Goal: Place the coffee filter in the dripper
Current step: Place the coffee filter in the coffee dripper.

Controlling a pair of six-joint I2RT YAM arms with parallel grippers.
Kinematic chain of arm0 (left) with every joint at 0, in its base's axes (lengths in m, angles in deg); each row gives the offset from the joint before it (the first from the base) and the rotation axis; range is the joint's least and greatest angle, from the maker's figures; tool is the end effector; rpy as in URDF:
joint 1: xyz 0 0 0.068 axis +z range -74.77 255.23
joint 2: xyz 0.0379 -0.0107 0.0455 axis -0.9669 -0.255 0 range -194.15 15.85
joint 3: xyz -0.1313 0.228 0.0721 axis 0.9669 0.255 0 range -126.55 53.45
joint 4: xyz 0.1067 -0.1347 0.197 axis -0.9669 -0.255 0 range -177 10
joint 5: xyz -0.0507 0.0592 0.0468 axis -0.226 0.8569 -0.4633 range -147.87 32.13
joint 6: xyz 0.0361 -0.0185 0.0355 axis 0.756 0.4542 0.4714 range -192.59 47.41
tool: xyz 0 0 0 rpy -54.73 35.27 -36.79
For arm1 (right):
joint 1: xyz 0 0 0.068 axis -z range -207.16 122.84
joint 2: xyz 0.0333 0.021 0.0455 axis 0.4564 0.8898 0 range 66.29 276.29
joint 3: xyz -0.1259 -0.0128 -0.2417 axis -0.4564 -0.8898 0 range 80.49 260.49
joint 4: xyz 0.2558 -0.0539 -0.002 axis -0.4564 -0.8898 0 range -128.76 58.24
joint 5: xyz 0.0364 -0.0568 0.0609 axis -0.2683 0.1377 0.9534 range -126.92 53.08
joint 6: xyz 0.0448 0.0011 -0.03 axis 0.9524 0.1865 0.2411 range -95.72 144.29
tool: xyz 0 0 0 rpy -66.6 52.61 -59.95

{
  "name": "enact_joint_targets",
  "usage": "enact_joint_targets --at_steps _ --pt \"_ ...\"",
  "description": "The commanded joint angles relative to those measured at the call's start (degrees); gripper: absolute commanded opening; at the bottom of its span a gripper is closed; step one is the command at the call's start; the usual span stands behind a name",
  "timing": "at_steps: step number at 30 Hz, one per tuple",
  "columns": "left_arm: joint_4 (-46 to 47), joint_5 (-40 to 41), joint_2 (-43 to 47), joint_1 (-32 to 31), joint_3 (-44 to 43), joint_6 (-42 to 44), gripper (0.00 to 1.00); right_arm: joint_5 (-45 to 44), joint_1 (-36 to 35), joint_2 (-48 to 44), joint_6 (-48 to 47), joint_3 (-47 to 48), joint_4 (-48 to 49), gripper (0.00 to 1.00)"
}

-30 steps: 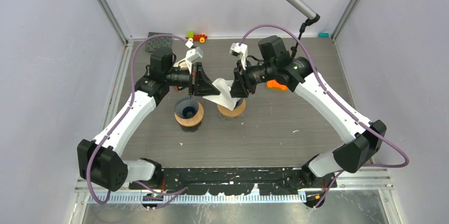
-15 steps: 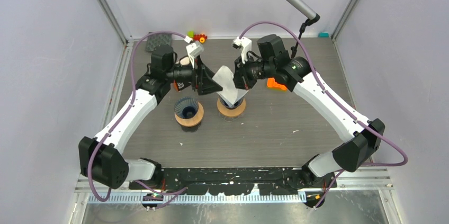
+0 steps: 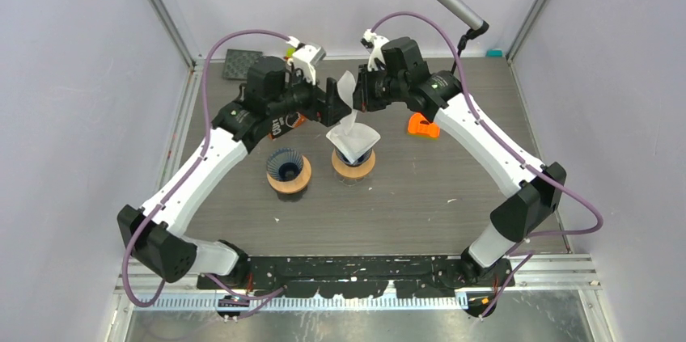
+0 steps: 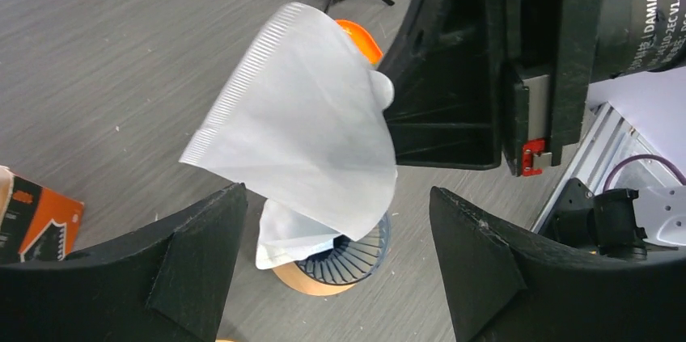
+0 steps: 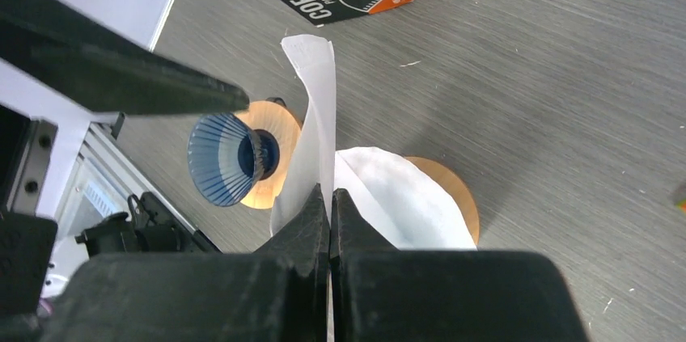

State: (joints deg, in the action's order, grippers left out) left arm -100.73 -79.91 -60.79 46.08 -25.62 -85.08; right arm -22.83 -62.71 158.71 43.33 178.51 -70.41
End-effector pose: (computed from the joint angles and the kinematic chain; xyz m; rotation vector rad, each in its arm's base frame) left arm 0.2580 -0.1591 0.4071 0.5509 1.8792 -0.8510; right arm 0.2880 0.2164 0.4016 -0.4696 2.1925 0.8019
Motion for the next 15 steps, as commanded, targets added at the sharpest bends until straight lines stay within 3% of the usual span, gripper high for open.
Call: enact_joint_targets --at_steps 1,15 --pt "-3.1 5.7 -1.1 -1.9 -2.9 -1.5 0.84 -2.8 -0.4 -0.3 4.7 3.0 1.4 0.01" --pt "-3.5 9.2 -5.7 -5.6 -6.6 2.1 0.80 -3.0 -0.4 -0.3 4.9 2.3 1.9 0.01"
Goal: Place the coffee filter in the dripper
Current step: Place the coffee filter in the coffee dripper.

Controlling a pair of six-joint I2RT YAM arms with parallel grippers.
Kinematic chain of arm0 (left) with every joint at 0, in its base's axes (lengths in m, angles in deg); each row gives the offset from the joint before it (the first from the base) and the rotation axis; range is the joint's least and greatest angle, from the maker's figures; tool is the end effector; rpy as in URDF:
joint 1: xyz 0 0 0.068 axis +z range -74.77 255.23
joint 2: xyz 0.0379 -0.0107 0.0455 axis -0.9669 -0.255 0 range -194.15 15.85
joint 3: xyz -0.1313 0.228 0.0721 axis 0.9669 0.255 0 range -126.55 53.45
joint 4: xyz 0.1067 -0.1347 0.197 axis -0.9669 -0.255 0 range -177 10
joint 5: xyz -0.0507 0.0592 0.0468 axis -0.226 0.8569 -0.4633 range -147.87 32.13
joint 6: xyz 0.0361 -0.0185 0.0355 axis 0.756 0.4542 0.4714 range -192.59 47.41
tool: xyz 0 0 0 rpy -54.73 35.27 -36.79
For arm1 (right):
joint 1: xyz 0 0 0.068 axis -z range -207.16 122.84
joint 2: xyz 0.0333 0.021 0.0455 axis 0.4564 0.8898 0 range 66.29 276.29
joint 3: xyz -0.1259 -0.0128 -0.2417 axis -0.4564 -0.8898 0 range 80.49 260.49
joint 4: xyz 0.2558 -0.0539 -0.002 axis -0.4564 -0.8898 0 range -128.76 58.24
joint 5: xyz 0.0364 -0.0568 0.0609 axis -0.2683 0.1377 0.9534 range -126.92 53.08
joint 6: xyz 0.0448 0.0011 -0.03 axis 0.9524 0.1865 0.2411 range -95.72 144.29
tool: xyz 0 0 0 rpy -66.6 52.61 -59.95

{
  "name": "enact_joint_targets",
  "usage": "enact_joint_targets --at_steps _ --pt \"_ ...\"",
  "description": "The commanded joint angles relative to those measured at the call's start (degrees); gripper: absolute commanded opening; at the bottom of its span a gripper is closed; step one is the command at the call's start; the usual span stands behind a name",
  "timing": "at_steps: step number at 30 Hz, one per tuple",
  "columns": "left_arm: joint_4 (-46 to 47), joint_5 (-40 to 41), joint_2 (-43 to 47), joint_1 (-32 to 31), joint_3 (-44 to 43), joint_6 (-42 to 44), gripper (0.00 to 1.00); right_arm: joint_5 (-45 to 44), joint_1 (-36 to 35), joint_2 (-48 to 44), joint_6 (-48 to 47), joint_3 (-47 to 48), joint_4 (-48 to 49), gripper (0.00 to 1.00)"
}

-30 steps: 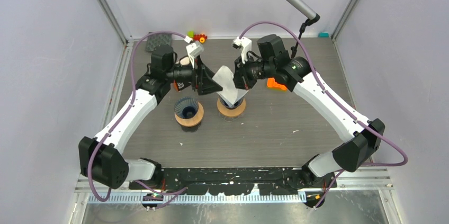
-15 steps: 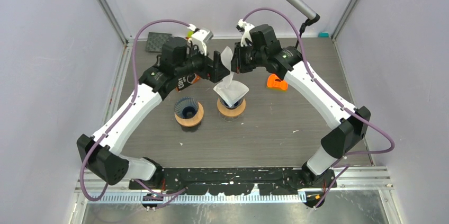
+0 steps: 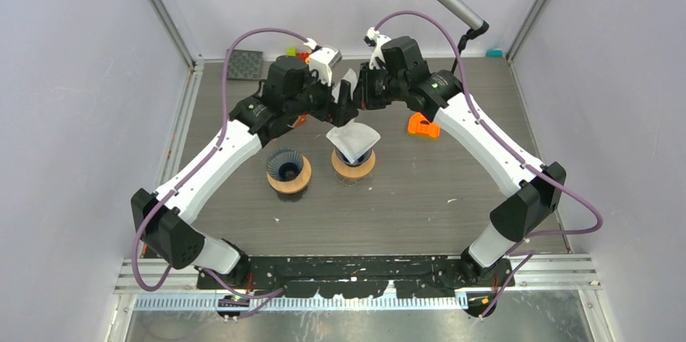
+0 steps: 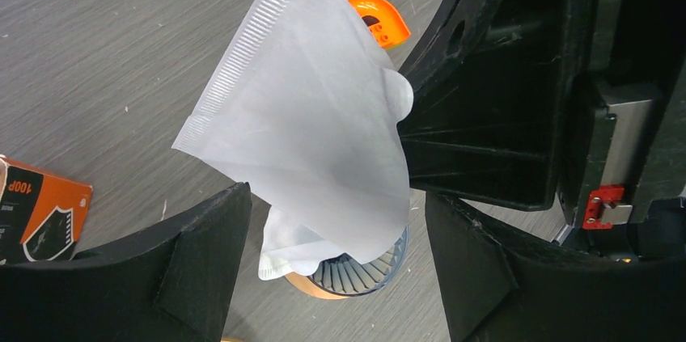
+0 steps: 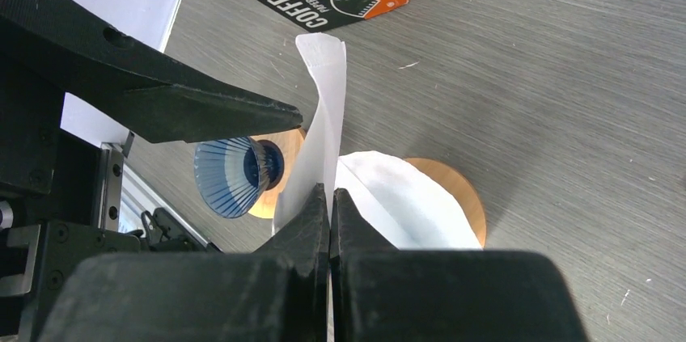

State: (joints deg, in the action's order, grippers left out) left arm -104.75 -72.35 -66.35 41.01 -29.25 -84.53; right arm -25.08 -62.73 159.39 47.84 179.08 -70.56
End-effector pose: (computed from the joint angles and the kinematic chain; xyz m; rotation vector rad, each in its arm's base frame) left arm 0.2659 -0.1915 0.3927 0.5630 1.9851 -0.7614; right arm 0.2914 0.2173 0.4004 -0.3608 2.2249 0.8016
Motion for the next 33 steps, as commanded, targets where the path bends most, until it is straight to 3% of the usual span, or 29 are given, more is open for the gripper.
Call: enact_joint_targets --at_steps 1,22,33 --pt "0.5 1.9 -0.3 -0.5 -3.2 1.7 0.80 -0.8 -0.4 -1.1 0.4 1.5 2.3 0.01" --pt "-0.4 7.6 -1.0 -0.7 -4.5 4.6 0.48 -3.1 -0.4 -1.3 -0.6 0.7 2.1 0.01" --pt "-1.2 9.8 -4.0 -2.5 -8.0 5.8 0.50 -4.3 -0.9 -1.3 -0.5 0.6 1.9 0.01"
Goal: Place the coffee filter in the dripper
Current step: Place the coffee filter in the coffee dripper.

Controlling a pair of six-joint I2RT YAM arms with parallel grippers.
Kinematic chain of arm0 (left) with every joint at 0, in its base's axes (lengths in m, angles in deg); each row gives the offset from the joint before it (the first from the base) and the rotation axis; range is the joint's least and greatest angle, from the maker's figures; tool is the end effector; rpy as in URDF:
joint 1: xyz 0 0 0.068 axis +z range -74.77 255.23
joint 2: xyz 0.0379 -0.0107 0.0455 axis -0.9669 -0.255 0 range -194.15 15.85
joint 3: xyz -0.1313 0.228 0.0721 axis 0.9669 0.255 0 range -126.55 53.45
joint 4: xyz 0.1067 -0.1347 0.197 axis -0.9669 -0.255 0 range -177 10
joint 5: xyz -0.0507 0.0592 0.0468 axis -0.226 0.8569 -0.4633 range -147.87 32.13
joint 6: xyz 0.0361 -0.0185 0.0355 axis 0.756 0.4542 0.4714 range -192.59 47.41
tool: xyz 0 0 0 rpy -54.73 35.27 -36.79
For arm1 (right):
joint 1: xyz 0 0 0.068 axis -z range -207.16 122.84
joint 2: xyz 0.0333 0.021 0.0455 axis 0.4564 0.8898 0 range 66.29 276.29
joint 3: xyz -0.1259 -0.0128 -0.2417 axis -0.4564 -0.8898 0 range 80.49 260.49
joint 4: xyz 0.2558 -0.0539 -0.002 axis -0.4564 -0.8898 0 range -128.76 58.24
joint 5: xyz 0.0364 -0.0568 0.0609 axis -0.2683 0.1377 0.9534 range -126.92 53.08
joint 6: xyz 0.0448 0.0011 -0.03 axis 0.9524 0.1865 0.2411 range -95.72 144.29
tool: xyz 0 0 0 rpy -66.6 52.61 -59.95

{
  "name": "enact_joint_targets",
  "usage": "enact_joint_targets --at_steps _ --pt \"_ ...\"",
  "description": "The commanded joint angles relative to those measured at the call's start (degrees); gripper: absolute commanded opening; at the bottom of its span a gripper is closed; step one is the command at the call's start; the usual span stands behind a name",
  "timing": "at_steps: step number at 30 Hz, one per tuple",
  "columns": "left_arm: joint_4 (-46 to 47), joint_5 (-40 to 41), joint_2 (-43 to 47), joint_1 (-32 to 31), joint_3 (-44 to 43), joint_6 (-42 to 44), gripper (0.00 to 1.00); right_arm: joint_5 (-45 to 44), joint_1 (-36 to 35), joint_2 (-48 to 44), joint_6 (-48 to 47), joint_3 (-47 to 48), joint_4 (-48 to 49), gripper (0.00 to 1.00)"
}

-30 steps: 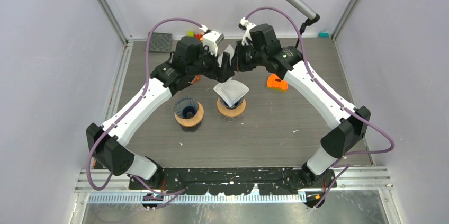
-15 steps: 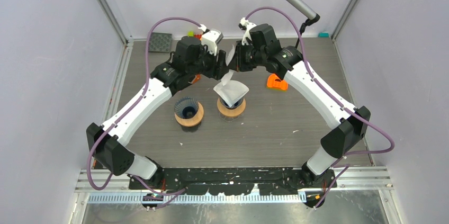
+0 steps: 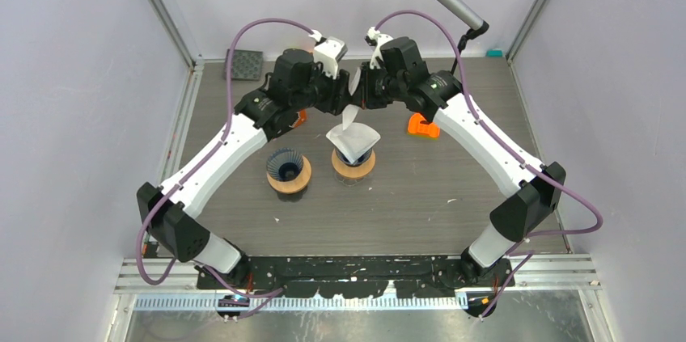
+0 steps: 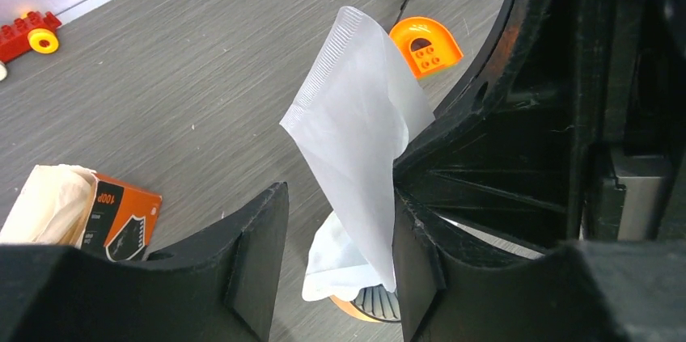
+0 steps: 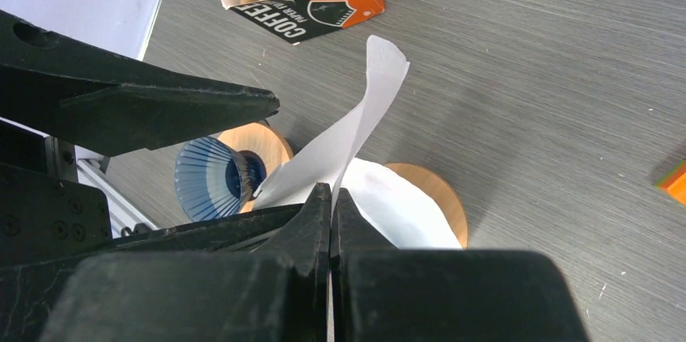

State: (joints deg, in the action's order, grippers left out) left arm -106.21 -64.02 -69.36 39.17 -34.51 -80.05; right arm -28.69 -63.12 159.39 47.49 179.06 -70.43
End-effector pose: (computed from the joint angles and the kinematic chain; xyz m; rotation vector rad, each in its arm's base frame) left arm 0.2728 -0.2032 0.4047 0.5696 1.9457 -0.5940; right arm 0.2916 0.2178 0.4003 -0.3354 2.2155 0.7375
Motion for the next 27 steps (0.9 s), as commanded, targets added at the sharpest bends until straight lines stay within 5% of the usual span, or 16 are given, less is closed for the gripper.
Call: enact_joint_targets --at_steps 1,12,20,27 --pt "0.3 1.5 -1.2 -0.8 -2.9 1.4 0.50 -0.6 -0.5 -1.4 -0.3 0.6 1.8 0.00" --pt "0.3 0.7 -3.1 -1.0 -3.7 2.2 0.34 -1.2 -0.5 -2.1 -0.9 -0.2 2.2 0.01" --pt "0.5 -0.5 -3.4 -1.0 -4.3 1.6 0.00 -5.0 -0.6 -1.8 -1.8 -0.5 2.0 0.01" --pt "0.1 3.6 -2.7 -1.0 -4.2 1.8 0.00 -9.0 -1.1 -1.5 -2.4 -1.2 1.9 0.06"
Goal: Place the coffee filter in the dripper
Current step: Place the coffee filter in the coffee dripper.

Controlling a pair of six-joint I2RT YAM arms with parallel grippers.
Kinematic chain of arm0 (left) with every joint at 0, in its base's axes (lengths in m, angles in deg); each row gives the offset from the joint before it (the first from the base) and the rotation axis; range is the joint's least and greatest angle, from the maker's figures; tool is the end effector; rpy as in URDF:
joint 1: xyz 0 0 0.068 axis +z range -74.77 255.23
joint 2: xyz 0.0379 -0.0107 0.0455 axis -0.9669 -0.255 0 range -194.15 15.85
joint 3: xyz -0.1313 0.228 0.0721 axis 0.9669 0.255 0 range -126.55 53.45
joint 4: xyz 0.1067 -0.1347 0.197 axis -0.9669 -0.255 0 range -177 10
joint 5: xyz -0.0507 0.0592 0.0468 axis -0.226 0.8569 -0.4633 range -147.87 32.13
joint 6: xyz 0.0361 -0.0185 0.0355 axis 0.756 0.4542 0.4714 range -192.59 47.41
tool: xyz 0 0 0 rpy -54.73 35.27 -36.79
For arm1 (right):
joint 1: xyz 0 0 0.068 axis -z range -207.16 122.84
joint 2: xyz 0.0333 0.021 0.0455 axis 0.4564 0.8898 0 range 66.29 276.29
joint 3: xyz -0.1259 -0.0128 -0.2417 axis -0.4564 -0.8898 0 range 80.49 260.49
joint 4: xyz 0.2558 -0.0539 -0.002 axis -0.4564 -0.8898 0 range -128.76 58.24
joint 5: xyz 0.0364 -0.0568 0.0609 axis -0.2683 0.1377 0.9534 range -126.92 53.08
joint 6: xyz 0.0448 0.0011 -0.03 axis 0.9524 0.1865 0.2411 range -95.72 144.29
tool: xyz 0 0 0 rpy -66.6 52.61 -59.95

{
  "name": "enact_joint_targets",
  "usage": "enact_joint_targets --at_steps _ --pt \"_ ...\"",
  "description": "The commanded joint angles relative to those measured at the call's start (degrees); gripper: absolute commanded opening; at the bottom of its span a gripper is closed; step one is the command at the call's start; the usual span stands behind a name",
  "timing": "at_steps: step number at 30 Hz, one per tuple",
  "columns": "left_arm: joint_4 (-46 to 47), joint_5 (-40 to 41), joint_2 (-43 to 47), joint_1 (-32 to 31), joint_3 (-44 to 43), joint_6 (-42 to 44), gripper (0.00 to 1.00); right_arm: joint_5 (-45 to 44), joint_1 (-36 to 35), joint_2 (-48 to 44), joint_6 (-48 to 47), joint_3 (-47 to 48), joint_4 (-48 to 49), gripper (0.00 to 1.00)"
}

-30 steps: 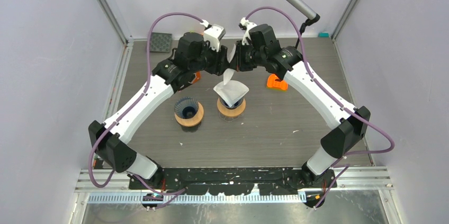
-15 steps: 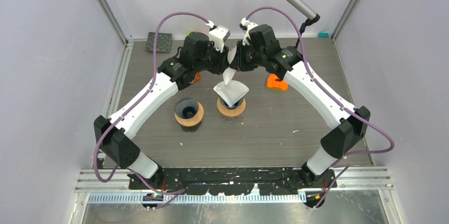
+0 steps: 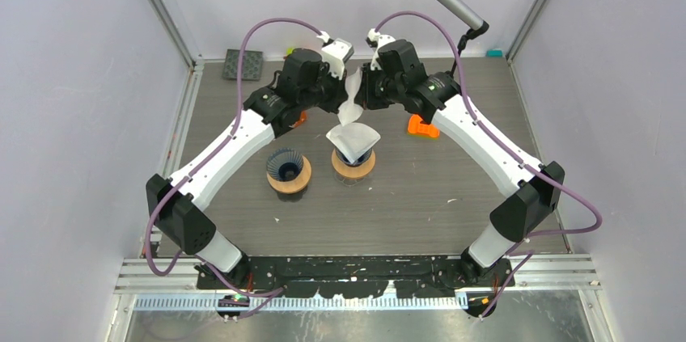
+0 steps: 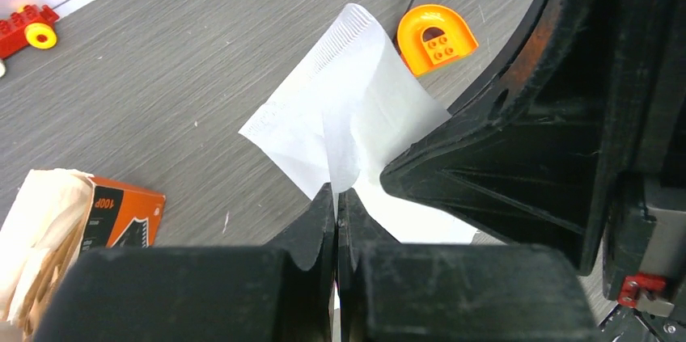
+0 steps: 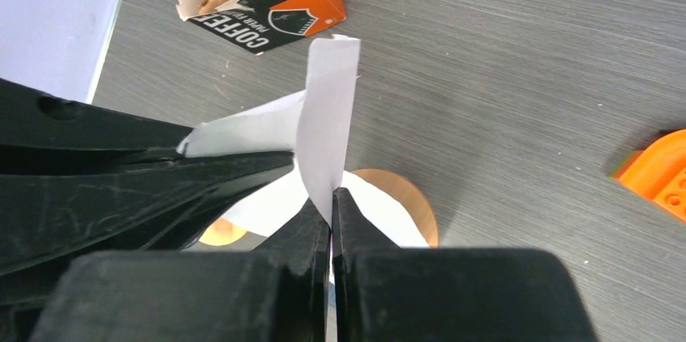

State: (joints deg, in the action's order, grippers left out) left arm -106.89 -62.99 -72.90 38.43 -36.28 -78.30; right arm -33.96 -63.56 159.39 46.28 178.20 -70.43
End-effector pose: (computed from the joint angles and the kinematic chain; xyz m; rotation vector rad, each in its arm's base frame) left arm 0.2837 -0.2161 0.3938 0.6093 1.9746 -0.5549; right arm 0.2923 0.2177 0.3952 -0.3108 2.2140 0.6293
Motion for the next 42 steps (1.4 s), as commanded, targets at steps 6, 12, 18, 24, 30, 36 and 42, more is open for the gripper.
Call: enact_joint_targets --at_steps 6,12,18,24,30,36,42 --pt "0.7 6.1 1.8 -0.3 -1.8 0.5 0.00 -7.0 -1.1 -1.3 -2.3 -0.3 1.8 0.07" --pt "1.2 9.5 2.5 -0.2 -1.0 2.8 0.00 -8.6 -1.2 -1.9 -3.2 -0.7 2.1 0.07" --pt "1.8 10.9 2.8 -0.3 -0.4 4.5 0.04 -9.6 -1.3 -1.9 -3.8 -0.9 2.1 0.08" --pt "1.9 10.9 3.1 -0.3 0.1 5.4 0.06 -10.2 -1.3 -1.7 -4.2 -1.1 2.2 0.08" --pt "2.6 10.3 4.1 -0.3 1.4 5.4 0.15 -9.5 -1.4 -1.6 -4.1 -1.2 2.5 0.08" --pt "2.2 7.2 2.3 -0.2 0.5 2.4 0.32 -6.3 -2.1 -1.0 -3.0 -0.4 2.5 0.04" --pt "1.7 6.1 -0.3 -0.2 -0.6 -1.2 0.42 -5.8 -2.0 -0.7 -2.0 0.2 2.2 0.01"
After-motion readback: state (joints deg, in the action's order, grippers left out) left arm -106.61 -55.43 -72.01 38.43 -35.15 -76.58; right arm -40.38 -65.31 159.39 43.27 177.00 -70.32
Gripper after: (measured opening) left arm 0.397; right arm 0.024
